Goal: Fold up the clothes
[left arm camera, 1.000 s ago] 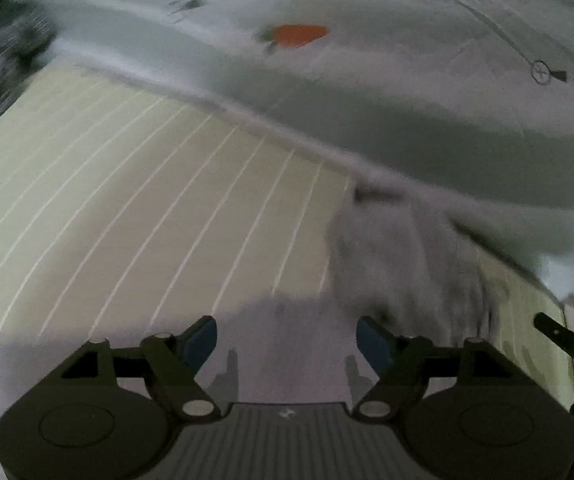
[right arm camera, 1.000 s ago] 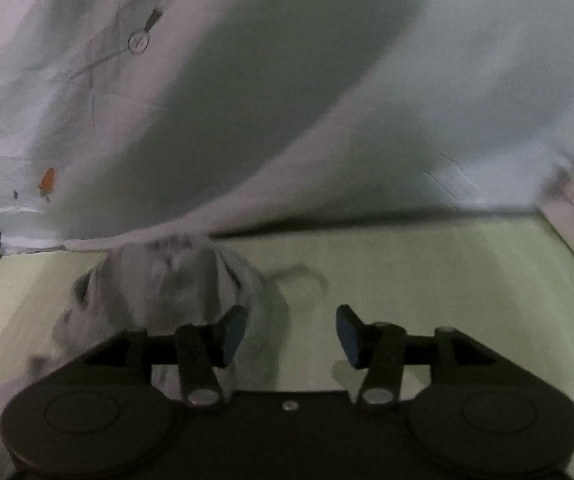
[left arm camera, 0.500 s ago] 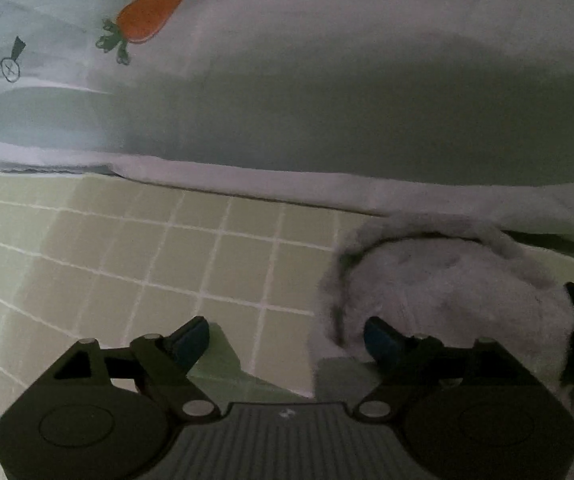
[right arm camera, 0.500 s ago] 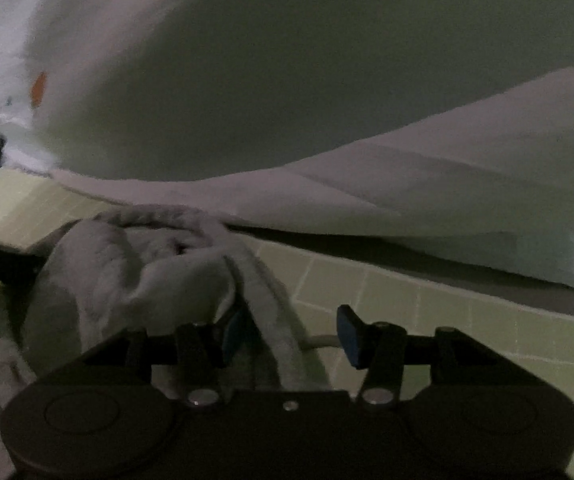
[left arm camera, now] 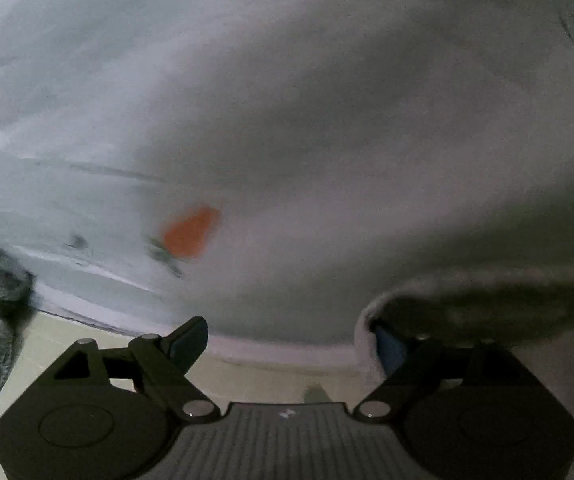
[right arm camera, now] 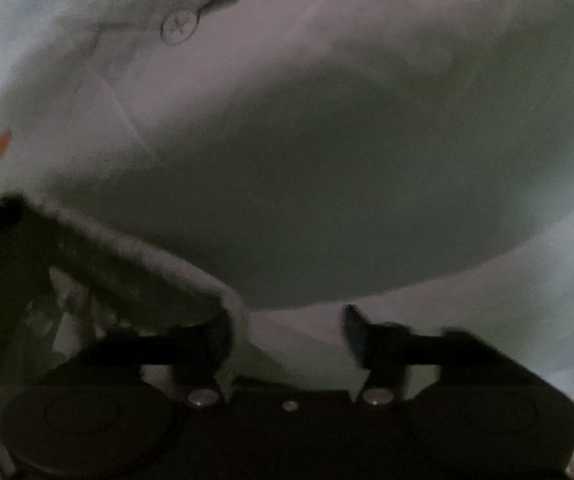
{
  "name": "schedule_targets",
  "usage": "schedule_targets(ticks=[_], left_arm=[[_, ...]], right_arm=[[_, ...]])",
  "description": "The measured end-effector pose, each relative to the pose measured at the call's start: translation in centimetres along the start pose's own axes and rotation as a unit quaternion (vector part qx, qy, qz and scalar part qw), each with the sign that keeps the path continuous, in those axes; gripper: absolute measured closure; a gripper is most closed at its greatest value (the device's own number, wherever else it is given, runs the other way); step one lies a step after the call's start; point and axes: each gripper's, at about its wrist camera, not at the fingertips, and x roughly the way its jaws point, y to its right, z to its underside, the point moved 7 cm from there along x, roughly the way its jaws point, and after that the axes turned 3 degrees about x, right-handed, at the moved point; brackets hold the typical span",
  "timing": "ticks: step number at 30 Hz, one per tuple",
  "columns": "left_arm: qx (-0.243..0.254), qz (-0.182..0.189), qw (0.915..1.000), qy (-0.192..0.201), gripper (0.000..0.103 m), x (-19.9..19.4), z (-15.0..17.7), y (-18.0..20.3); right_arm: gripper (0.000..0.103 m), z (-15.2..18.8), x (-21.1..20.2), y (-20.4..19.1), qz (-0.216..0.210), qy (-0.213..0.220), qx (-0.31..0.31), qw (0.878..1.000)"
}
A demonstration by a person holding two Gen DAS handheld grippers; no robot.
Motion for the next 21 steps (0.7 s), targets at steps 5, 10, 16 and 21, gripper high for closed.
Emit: schedule_targets(ticks=[5,10,16,21], left_arm=[[-0.094,0.126,0.9855,-0.064,0.016,-0.4,2.9,-0.1],[-0.15,0.155,0.9741,-0.067,0.014,-2.5,4.7,-1.8],[-0.167,0.138,0.9727,-0.084,0.013,-3.9,7.3,-3.7],[-0.172,0.124,0.971,-0.11,0.013,-4.9,10.2,-4.7]], right_arm=[[0.041,2.6,0.0,2.0,-0.05,-0.07,0.121,0.989],[0.038,4.8,-1.0,5.2,-0.094,-0.09,0.302,0.944],[0.05,7.6,0.8,7.3,-0.081,-0.125,0.44,0.886],[0.063,8.1,0.4,5.3,-0.044,-0.159,0.321,0.933]])
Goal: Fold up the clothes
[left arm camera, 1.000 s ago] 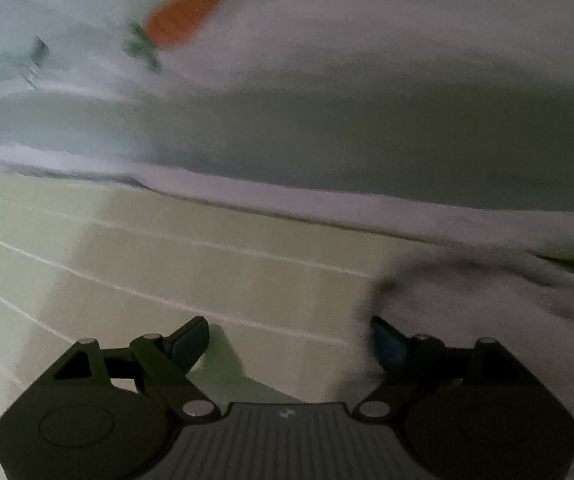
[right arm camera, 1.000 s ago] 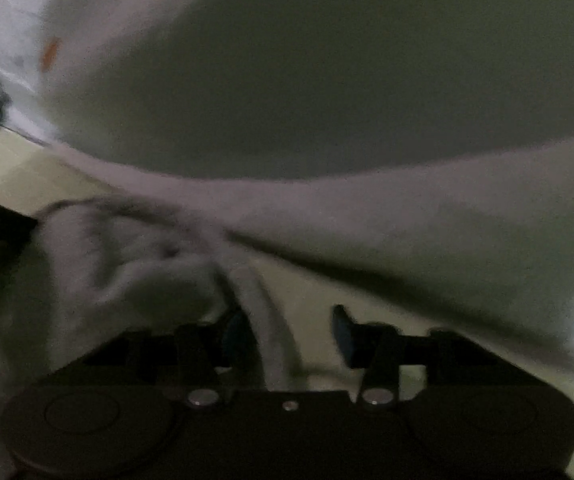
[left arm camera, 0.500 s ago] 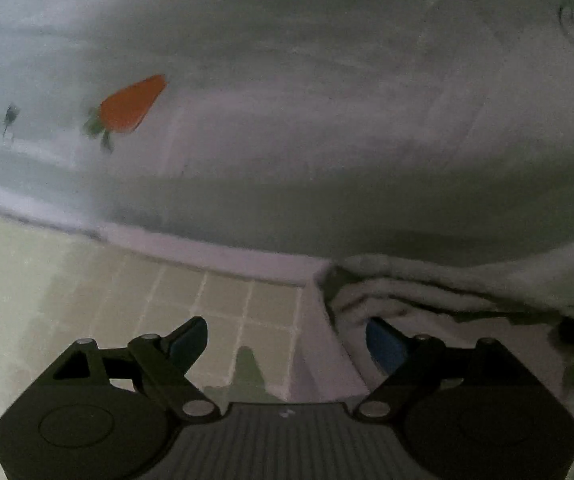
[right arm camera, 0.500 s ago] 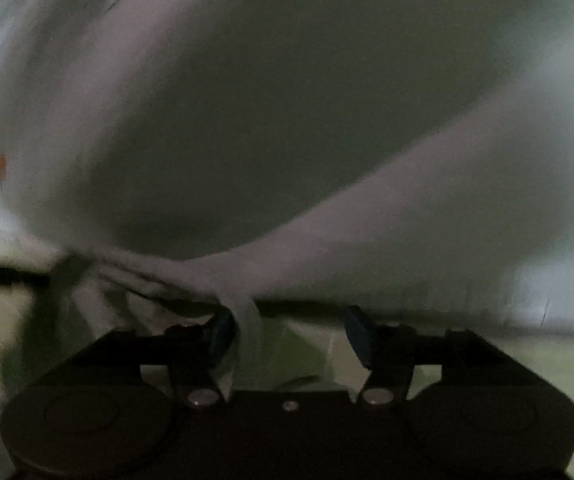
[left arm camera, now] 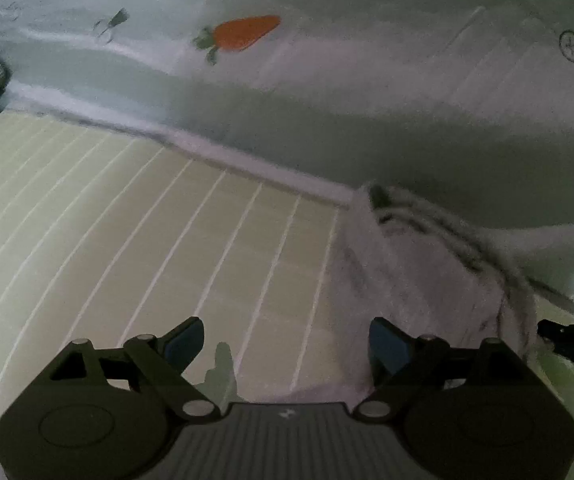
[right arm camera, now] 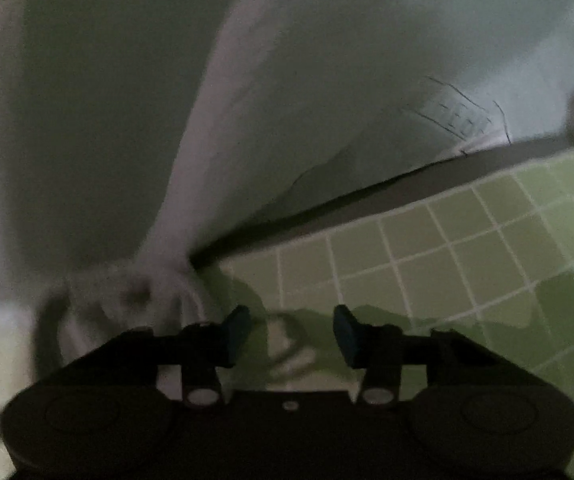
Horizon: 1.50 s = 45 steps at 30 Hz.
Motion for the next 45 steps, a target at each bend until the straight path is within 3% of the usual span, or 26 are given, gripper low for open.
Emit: schedule_targets(ticks=[2,9,13,15,19,23,28,33,36,38,42,45], left_arm=[[0.002,-0.002,1.0,-0.006,0.013,-1.0,1.2,-0.5],[0.028,-0.005,0.9995,-0.014,0.013,-5.6,4.9,-1.0],[0.005,0.015,0.9997,-0.021,0.013,-8.7,7.4,-1.8],[0.0,0.017,0.9996,-0.02,0.013,-10.2,8.5,-2.2],[-0.006,0.017,0.9997,-0.018,0.013,-12.8,10.9,-3.0],[-0.011,0.017,0.9997,-0.014,0.013,-15.4,13.1,-3.7],[-0.022,0.011,0.9996,-0.015,0.013,-17.9,16.1,-4.4],[-0.043,0.007,0.999,-0.009,0.013,-19.7,18.4,-5.3],[-0.054,0.004,0.9985,0.0,0.013,-20.9,19.4,-5.9],[-0.058,0.005,0.9983,0.004,0.013,-21.7,20.1,-6.3],[-0.047,0.005,0.9988,0.013,0.013,-23.8,21.4,-7.0],[-0.051,-0.004,0.9986,0.014,0.013,-25.4,22.8,-8.5]], right_arm=[[0.099,0.4,-1.1,-0.1,0.014,0.024,-0.021,0.999],[0.1,-0.5,-9.1,-2.6,0.0,0.168,-0.08,0.983],[0.1,0.8,-15.1,-5.1,-0.01,0.206,-0.128,0.97],[0.1,2.3,-17.6,-6.1,-0.031,0.206,-0.129,0.969],[0.1,7.2,-21.2,-6.6,-0.055,0.166,-0.121,0.977],[0.098,13.6,-21.2,-4.9,-0.041,0.072,-0.104,0.991],[0.091,19.6,-22.5,-3.2,-0.027,0.008,-0.115,0.993],[0.087,20.8,-24.0,-2.7,-0.032,0.011,-0.126,0.991],[0.073,21.2,-23.3,-2.8,-0.024,0.015,-0.134,0.991],[0.066,21.5,-22.2,-2.7,-0.027,0.016,-0.129,0.991],[0.066,20.9,-18.2,-2.4,-0.014,0.007,-0.108,0.994],[0.061,20.5,-15.4,-2.5,-0.007,-0.018,-0.056,0.998]])
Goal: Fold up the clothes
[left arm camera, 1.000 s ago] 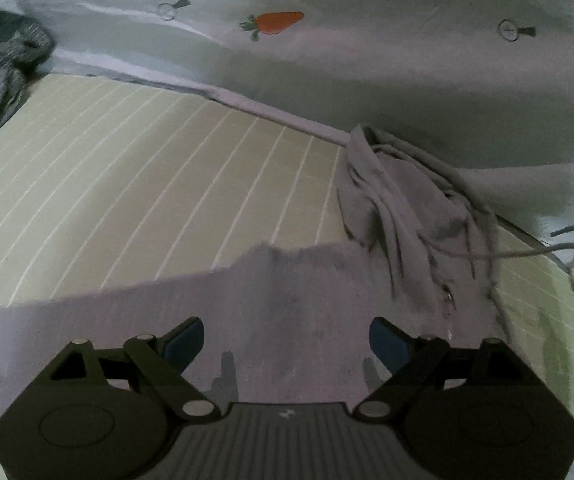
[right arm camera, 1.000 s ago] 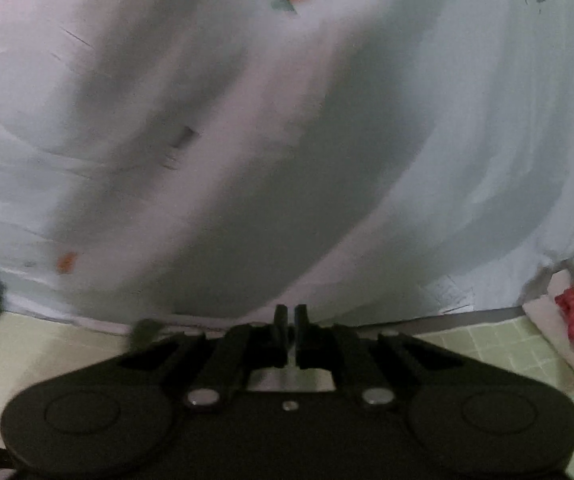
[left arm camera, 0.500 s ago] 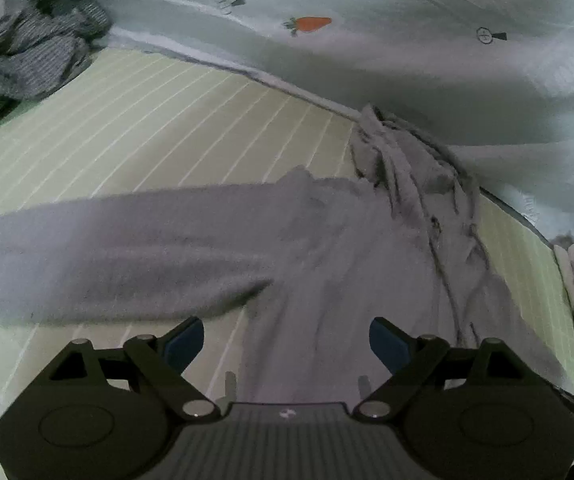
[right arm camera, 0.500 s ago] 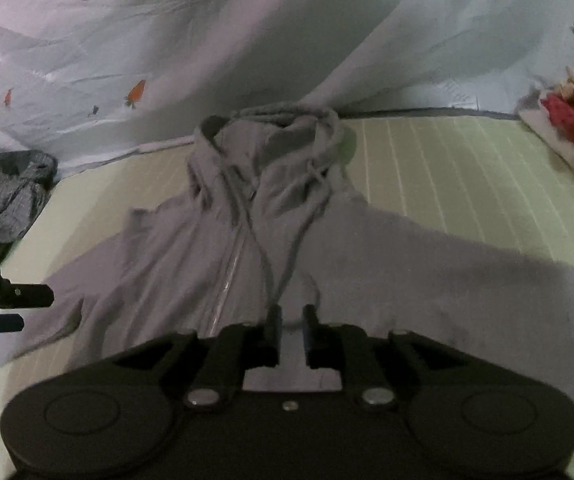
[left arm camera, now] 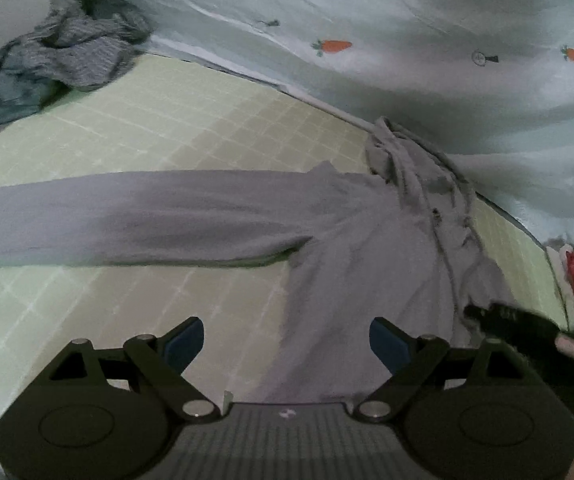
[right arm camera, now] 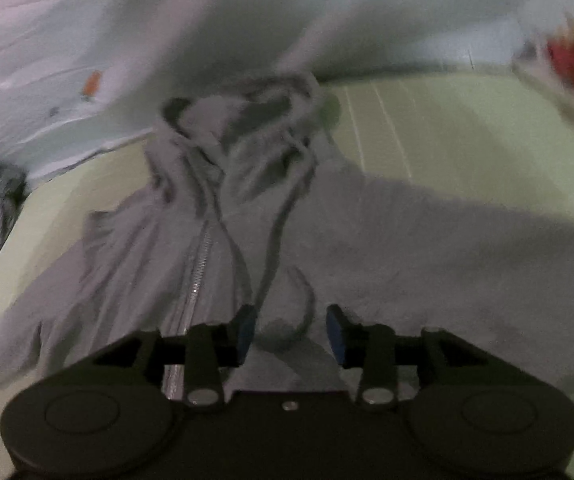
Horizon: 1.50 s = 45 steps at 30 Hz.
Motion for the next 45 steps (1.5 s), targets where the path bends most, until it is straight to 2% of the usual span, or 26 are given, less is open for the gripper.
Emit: schedule_targets(ticks=[1,2,4,7,9,11,15,16,17,18,20,24,26,29,31,34,37,43,45], left_arm=[[-0.007,-0.004,1.0,-0.002,0.013,-0.3,0.4,-0.8],[-0.015,-0.007,0.9998,-0.005,0.013,-0.6,0.8,-1.6],[-0.033,-0.014,0.9993,-0.006,0.013,-1.4,1.4,-3.4],[-0.058,-0.026,0.998,-0.004,0.013,-2.4,1.8,-6.2],[-0.08,-0.033,0.9962,-0.007,0.013,-2.8,1.7,-8.2],[-0.098,-0.039,0.9944,-0.008,0.013,-3.1,1.4,-10.3],[-0.12,-0.056,0.9912,-0.007,0.013,-3.4,0.7,-14.4],[-0.126,-0.057,0.9904,-0.006,0.013,-3.4,0.5,-15.4],[-0.133,-0.056,0.9896,-0.006,0.013,-3.4,0.2,-16.5],[-0.14,-0.056,0.9886,-0.005,0.013,-3.3,0.0,-17.5],[-0.154,-0.056,0.9865,-0.004,0.013,-3.2,-0.5,-19.5],[-0.177,-0.069,0.9818,-0.004,0.013,-2.7,-1.4,-23.8],[-0.193,-0.077,0.9783,-0.007,0.013,-2.2,-2.0,-25.9],[-0.206,-0.1,0.9735,-0.013,0.013,-1.4,-2.9,-29.1],[-0.202,-0.117,0.9722,-0.017,0.013,-0.8,-3.2,-30.7],[-0.206,-0.128,0.9698,-0.025,0.013,0.2,-3.4,-32.5],[-0.21,-0.138,0.9674,-0.033,0.013,1.0,-3.4,-34.0],[-0.191,-0.161,0.9675,-0.041,0.015,2.1,-3.1,-34.4],[-0.18,-0.18,0.9665,-0.03,0.033,2.3,-3.3,-34.3]], right_arm=[[0.065,0.2,0.0,-0.4,0.005,0.002,-0.006,1.0],[0.081,0.4,0.0,-0.8,0.01,0.005,-0.014,1.0],[0.099,0.9,-0.1,-1.7,0.02,0.01,-0.028,0.999],[0.1,2.2,-2.8,-2.0,0.003,0.031,-0.019,0.999],[0.1,3.6,-4.9,-2.5,0.002,0.041,-0.033,0.999],[0.1,5.0,-6.3,-3.3,-0.002,0.039,-0.045,0.998],[0.099,7.2,-7.0,-4.1,0.02,0.02,-0.044,0.999],[0.097,7.6,-6.8,-4.3,0.028,0.011,-0.039,0.999],[0.088,8.1,-6.6,-4.5,0.035,0.001,-0.034,0.999],[0.084,8.6,-6.5,-4.7,0.044,-0.001,-0.031,0.999],[0.063,9.5,-6.3,-5.2,0.062,-0.001,-0.028,0.998],[0.043,11.4,-6.1,-6.8,0.1,0.005,-0.033,0.994],[0.021,12.2,-5.7,-7.5,0.121,0.006,-0.035,0.992],[0.006,13.3,-5.2,-8.4,0.156,0.008,-0.036,0.987],[0.001,13.9,-5.4,-8.3,0.18,0.023,-0.014,0.983],[0.0,14.5,-5.6,-8.0,0.193,0.037,0.025,0.98],[0.0,14.9,-5.7,-8.0,0.205,0.052,0.039,0.977],[0.0,15.5,-5.8,-8.3,0.227,0.088,0.057,0.968],[0.0,15.6,-5.8,-8.3,0.228,0.097,0.057,0.967]])
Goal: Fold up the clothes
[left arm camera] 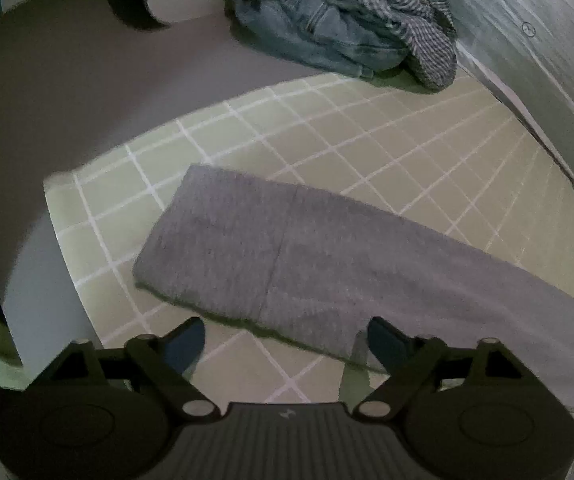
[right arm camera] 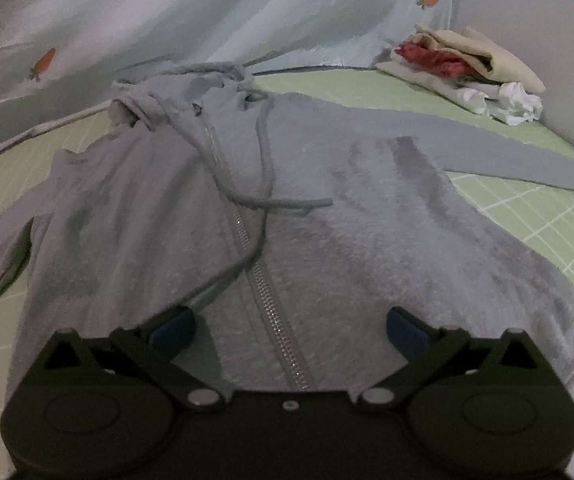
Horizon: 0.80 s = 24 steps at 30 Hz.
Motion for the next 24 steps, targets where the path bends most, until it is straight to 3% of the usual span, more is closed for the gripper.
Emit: schedule_targets(ticks=[2,5,8,9,11,12,14,16,17,20,23,24], left_arm=[[0.005,-0.023,0.9996,0.014,0.066,-0.1,-0.2,0.1],[-0.012,-0.008,0.9998,0.013,0.095,-0.1,-0.9,0.7],[0.018,0.037,0.9984,0.038,0.098,-1.3,-1.8,4.2],[0.037,0.059,0.9962,0.053,0.103,-2.1,-2.0,5.9],[0.077,0.117,0.9872,0.077,0.103,-4.3,-2.0,10.1],[0.097,0.154,0.9795,0.086,0.103,-5.6,-1.7,12.5],[0.143,0.239,0.9557,0.096,0.103,-8.7,-0.3,17.3],[0.196,0.319,0.9225,0.093,0.103,-11.8,2.3,21.5],[0.226,0.36,0.9013,0.085,0.102,-13.3,4.1,23.5],[0.309,0.419,0.8522,0.055,0.092,-16.0,9.6,27.1],[0.383,0.386,0.8377,0.048,0.082,-16.2,13.4,27.9],[0.383,0.366,0.8467,0.047,0.081,-15.7,13.6,27.6]], right_arm=[[0.0,-0.1,0.1,0.0,-0.001,-0.001,0.0,1.0],[0.0,-0.2,0.2,0.0,-0.003,-0.004,-0.001,1.0],[0.0,-0.4,0.4,0.0,-0.013,-0.011,-0.01,1.0],[0.0,-0.5,0.5,0.0,-0.017,-0.014,-0.015,1.0],[0.0,-0.6,0.6,0.1,-0.029,-0.023,-0.026,0.999],[0.0,-0.7,0.6,0.1,-0.036,-0.029,-0.031,0.998],[0.0,-0.8,0.6,0.2,-0.05,-0.041,-0.043,0.997],[0.0,-0.8,0.5,0.4,-0.068,-0.053,-0.058,0.995],[0.0,-0.8,0.4,0.5,-0.078,-0.056,-0.064,0.993],[0.0,-0.7,0.1,0.7,-0.106,-0.064,-0.082,0.989],[0.0,-0.5,-0.1,0.9,-0.128,-0.068,-0.101,0.984],[0.0,-0.4,-0.2,0.9,-0.135,-0.068,-0.106,0.983]])
